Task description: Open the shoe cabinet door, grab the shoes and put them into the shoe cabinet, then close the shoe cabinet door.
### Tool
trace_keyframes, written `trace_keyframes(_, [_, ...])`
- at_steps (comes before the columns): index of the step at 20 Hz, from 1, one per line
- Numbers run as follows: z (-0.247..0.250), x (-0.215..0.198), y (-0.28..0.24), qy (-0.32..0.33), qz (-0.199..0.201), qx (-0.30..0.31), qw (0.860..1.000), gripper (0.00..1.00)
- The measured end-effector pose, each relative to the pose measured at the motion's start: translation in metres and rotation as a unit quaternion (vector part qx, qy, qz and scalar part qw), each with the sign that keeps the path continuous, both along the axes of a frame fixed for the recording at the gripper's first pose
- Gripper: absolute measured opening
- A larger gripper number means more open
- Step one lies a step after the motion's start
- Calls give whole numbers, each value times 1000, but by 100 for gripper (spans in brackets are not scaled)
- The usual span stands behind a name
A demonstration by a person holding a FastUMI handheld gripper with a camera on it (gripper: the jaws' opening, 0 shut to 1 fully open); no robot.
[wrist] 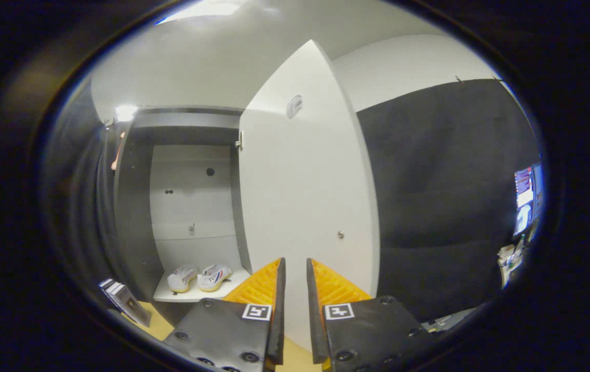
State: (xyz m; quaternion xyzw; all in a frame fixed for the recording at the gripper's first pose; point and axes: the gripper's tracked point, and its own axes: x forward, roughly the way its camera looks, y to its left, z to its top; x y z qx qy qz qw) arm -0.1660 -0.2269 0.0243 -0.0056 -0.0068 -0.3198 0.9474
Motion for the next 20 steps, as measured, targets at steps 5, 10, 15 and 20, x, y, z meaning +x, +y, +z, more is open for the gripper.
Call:
trace_keyframes(5, [11, -39, -21, 0, -9, -4, 1000, 23])
trace_keyframes(10, [17, -61, -54, 2, -10, -1, 1000, 23])
trace_keyframes(15, [13, -62, -86, 14, 4, 3, 1000, 23])
trace_keyframes(20, [-1, -37, -96, 29, 46, 24, 998, 22])
